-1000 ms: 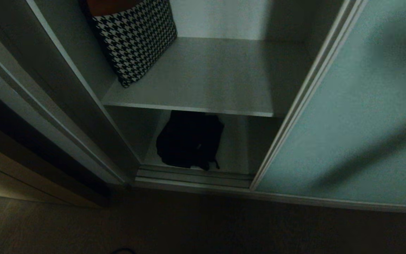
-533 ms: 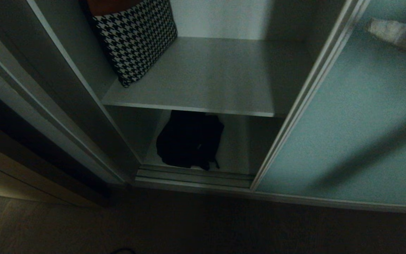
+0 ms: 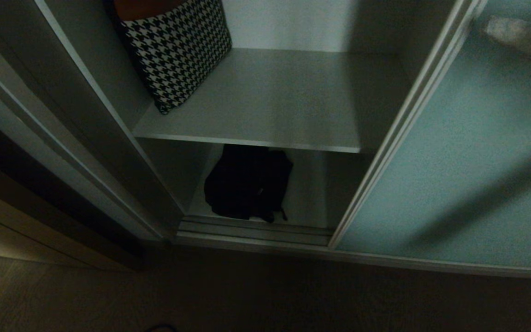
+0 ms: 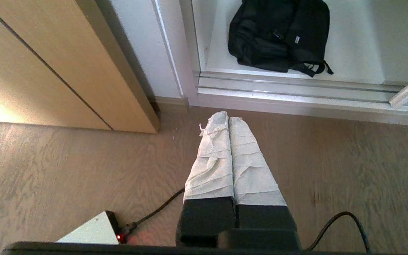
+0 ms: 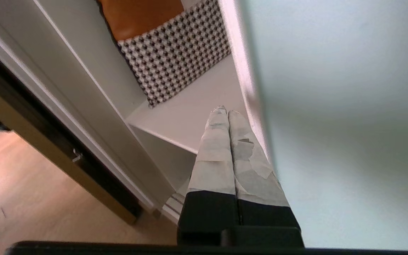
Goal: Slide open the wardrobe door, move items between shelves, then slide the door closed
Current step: Close the door
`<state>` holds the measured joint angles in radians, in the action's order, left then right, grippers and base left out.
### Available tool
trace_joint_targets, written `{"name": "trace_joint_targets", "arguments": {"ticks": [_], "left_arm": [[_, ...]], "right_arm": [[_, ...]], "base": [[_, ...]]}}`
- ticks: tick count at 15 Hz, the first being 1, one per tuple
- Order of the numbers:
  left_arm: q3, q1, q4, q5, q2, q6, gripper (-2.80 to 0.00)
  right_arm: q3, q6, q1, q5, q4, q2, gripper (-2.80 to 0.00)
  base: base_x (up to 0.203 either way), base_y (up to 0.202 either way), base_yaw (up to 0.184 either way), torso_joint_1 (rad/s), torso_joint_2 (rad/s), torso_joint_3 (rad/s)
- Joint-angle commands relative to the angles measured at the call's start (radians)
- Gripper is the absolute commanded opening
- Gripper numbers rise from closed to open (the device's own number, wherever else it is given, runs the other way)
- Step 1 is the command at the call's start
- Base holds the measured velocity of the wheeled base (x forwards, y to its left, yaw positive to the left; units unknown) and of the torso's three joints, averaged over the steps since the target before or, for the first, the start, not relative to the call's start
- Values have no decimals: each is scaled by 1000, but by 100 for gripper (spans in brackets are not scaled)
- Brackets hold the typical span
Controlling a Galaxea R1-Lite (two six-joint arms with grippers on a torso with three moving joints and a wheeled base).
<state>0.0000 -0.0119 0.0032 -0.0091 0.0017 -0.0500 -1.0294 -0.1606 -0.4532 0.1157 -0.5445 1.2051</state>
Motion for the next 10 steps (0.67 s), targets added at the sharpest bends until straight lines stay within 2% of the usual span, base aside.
{"name": "trace_joint_targets", "arguments": {"ticks": [1,10], "left_arm": [[0,0,0,0,1,-1,-280],[0,0,0,0,1,-1,-280]], "right_arm": [[0,-3,13,-1,-3,-25,-280],[-4,-6,74,-28,-9,64,-280]], "base": [[0,0,0,0,0,0],[0,0,0,0,0,0]]}}
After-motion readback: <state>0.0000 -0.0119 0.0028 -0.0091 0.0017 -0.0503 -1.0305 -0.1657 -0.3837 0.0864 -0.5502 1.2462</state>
